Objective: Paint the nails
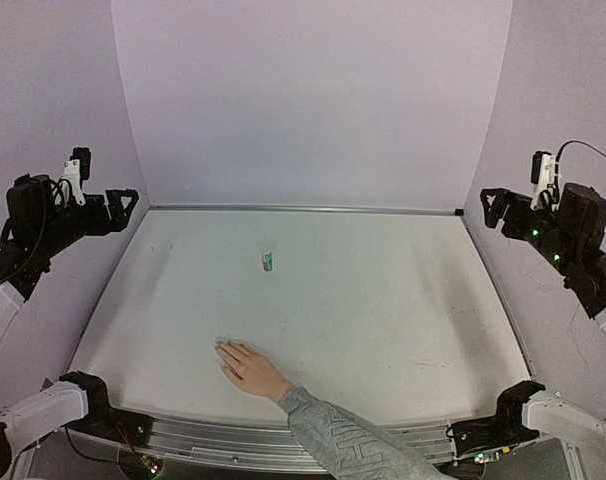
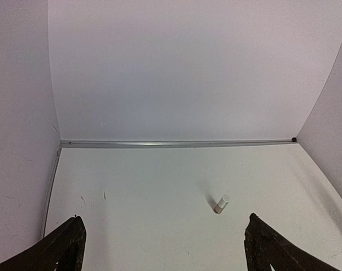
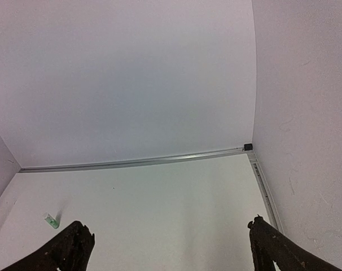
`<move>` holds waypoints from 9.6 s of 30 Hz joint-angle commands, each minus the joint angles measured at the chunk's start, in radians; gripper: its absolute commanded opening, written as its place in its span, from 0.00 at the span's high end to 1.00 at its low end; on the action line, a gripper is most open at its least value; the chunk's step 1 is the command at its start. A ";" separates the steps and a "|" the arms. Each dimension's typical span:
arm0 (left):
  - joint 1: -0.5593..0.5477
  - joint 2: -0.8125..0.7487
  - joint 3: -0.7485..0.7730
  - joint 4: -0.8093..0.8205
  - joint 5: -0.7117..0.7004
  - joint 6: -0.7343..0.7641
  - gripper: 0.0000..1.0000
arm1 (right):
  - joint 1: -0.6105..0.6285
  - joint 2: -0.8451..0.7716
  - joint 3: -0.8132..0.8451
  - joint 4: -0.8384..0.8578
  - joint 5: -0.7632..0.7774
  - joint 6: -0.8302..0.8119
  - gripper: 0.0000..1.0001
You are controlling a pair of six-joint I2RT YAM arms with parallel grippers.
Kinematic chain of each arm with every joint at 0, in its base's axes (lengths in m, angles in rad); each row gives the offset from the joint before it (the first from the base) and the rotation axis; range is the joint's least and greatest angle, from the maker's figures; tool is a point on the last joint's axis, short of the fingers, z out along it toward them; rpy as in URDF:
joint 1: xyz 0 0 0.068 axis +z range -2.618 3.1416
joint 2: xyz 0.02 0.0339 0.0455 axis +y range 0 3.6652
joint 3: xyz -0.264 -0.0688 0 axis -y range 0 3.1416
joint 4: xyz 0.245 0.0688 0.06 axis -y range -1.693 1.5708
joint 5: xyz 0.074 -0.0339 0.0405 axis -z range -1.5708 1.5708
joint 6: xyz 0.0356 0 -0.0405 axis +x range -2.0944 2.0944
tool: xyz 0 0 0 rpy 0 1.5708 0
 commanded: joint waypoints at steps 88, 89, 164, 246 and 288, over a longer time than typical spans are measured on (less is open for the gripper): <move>-0.464 1.917 1.670 -0.385 -0.252 -0.013 0.45 | -0.157 0.225 -0.067 0.135 -0.263 -0.002 0.02; -0.464 1.918 1.672 -0.381 -0.252 -0.013 0.48 | -0.157 0.223 -0.067 0.135 -0.263 -0.002 0.02; -0.460 1.497 1.226 -0.385 -0.024 -0.049 1.00 | -0.156 0.262 -0.089 0.211 -0.481 0.030 0.02; -0.570 0.429 0.039 0.632 0.573 -0.503 0.13 | 0.568 1.125 0.123 1.792 -1.054 0.738 1.00; -0.642 0.668 0.333 0.168 0.032 -0.540 1.00 | 0.774 1.145 0.364 0.906 0.511 -0.371 1.00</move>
